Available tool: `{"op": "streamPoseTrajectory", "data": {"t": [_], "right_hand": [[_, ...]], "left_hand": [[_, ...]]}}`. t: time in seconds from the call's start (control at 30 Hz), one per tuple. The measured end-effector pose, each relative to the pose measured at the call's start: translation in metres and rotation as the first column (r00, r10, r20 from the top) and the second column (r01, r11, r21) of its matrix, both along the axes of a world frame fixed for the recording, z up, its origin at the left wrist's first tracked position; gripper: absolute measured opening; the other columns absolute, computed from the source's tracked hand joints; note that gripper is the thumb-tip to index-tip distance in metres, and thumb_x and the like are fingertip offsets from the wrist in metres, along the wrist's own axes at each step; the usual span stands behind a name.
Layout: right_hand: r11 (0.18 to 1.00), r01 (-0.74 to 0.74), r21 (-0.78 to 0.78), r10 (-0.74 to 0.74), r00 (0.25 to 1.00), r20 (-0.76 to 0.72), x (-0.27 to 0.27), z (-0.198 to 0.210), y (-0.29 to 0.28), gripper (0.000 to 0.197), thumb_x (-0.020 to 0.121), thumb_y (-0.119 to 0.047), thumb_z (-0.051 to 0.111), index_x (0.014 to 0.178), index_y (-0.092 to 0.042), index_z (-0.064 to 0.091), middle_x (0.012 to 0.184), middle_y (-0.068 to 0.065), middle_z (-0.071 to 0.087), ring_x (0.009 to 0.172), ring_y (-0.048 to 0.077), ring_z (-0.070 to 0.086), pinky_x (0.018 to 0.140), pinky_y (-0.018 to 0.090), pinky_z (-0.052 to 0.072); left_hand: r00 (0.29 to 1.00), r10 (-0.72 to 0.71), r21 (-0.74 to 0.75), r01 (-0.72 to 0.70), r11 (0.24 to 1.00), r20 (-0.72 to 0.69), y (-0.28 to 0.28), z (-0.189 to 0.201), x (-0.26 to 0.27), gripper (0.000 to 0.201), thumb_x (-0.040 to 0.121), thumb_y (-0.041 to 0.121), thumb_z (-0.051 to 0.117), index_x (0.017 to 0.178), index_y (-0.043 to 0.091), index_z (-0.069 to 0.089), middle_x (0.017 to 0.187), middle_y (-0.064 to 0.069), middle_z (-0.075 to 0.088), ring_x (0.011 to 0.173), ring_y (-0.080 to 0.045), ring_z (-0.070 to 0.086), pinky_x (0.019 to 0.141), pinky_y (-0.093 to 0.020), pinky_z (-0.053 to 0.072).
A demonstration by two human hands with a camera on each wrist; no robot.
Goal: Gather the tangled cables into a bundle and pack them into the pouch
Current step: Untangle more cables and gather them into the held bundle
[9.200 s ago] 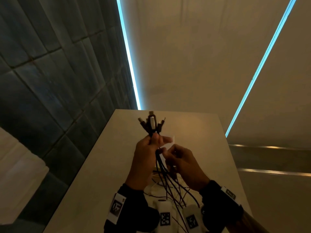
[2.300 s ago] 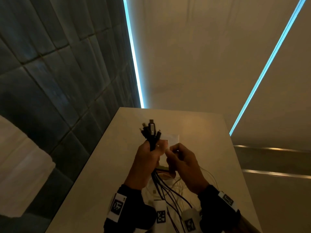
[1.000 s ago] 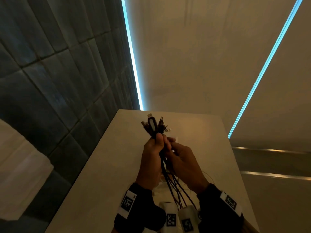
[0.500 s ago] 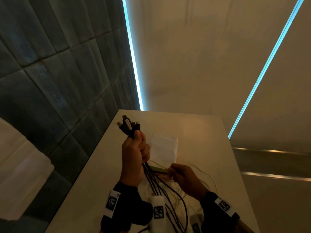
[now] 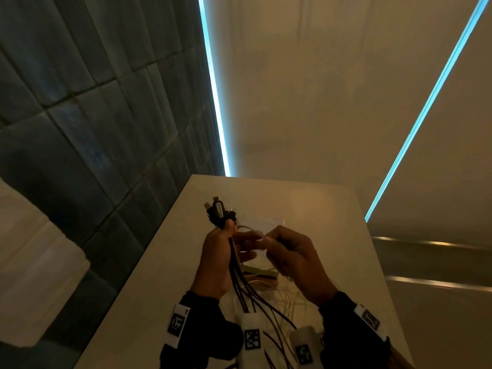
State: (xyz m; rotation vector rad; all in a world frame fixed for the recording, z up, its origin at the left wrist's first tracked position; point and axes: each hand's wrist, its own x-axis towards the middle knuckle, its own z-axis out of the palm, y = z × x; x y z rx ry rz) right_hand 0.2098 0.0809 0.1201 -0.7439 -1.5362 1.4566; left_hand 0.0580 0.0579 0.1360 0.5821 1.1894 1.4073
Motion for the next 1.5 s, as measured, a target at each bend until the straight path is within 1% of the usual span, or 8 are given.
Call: {"op": "streamPoseTrajectory", "data": {"t": [0.1,0.23,0.4,1.03,1.13,1.23,1.37,1.5], "right_hand": [[0.993,-0.092,-0.067,0.096,0.994,0.058,-0.005,-0.002,-0.009,0.019,0.091,0.002,0.055,0.072,0.002,0.058,0.051,-0.010,0.052,0.043,0.002,0.041,0.046,0.013,0.034],[0.975,-0.135,-0.174,0.152,0.985,0.087,0.002,-0.016,-0.010,0.021,0.092,-0.001,0.054,0.071,-0.001,0.058,0.050,-0.010,0.048,0.043,0.003,0.037,0.045,0.013,0.030],[0.960,-0.177,-0.219,0.200,0.976,0.090,0.005,-0.031,-0.008,0.020,0.094,-0.005,0.053,0.075,-0.002,0.060,0.052,-0.009,0.048,0.044,0.005,0.035,0.044,0.014,0.029],[0.892,0.108,-0.440,0.096,0.903,0.418,0.028,-0.149,0.006,0.024,0.091,-0.003,0.052,0.068,-0.006,0.058,0.045,-0.005,0.042,0.037,0.006,0.034,0.040,0.020,0.026],[0.916,0.290,-0.277,-0.121,0.858,0.500,0.018,-0.131,0.021,0.026,0.087,-0.009,0.058,0.061,-0.011,0.063,0.046,-0.007,0.049,0.044,0.009,0.041,0.045,0.021,0.032],[0.934,0.299,-0.195,-0.230,0.922,0.310,0.003,-0.080,0.031,0.021,0.089,-0.012,0.059,0.070,-0.003,0.063,0.053,0.001,0.049,0.047,0.012,0.040,0.043,0.022,0.031],[0.997,0.071,-0.041,-0.068,0.995,0.066,-0.010,-0.009,0.021,0.020,0.093,-0.005,0.056,0.077,0.006,0.058,0.056,0.005,0.047,0.046,0.009,0.038,0.044,0.018,0.031],[0.988,-0.152,-0.032,0.155,0.976,0.154,-0.013,-0.005,0.003,0.026,0.091,0.002,0.056,0.066,-0.006,0.060,0.052,-0.005,0.048,0.045,0.006,0.040,0.047,0.017,0.034]], "left_hand": [[0.972,-0.064,0.085,0.046,0.995,0.228,-0.002,0.005,0.002,0.034,0.103,0.030,0.032,0.082,0.010,0.050,0.101,-0.026,0.071,0.084,-0.035,0.071,0.074,-0.041,0.057],[0.967,-0.073,0.196,0.025,0.980,0.246,-0.003,0.003,0.002,0.027,0.096,0.031,0.040,0.077,0.014,0.048,0.071,-0.010,0.061,0.046,-0.015,0.046,0.049,-0.026,0.042],[0.967,-0.079,0.257,0.014,0.966,0.243,0.002,-0.004,0.004,0.028,0.095,0.031,0.041,0.074,0.014,0.045,0.056,0.004,0.031,0.041,-0.006,0.022,0.041,-0.021,0.022],[0.983,0.087,0.225,-0.122,0.967,0.161,-0.001,-0.010,-0.012,0.032,0.103,0.025,0.033,0.075,0.014,0.043,0.053,0.005,0.033,0.040,-0.007,0.022,0.040,-0.021,0.023],[0.987,0.118,0.125,-0.131,0.983,0.110,-0.002,-0.010,-0.011,0.032,0.104,0.024,0.033,0.076,0.014,0.043,0.053,0.004,0.040,0.039,-0.007,0.026,0.039,-0.020,0.025],[0.988,0.155,0.047,-0.156,0.987,0.024,-0.001,-0.011,-0.011,0.030,0.104,0.024,0.034,0.077,0.015,0.044,0.056,-0.001,0.051,0.040,-0.010,0.034,0.041,-0.021,0.027],[0.986,0.166,-0.004,-0.166,0.986,-0.022,-0.001,-0.009,-0.007,0.027,0.104,0.025,0.034,0.084,0.013,0.046,0.063,-0.009,0.068,0.050,-0.018,0.052,0.050,-0.028,0.036],[0.979,0.136,0.055,-0.145,0.988,0.149,-0.004,-0.001,-0.003,0.027,0.103,0.026,0.035,0.089,0.010,0.052,0.077,-0.016,0.070,0.065,-0.026,0.064,0.063,-0.035,0.053]]}}
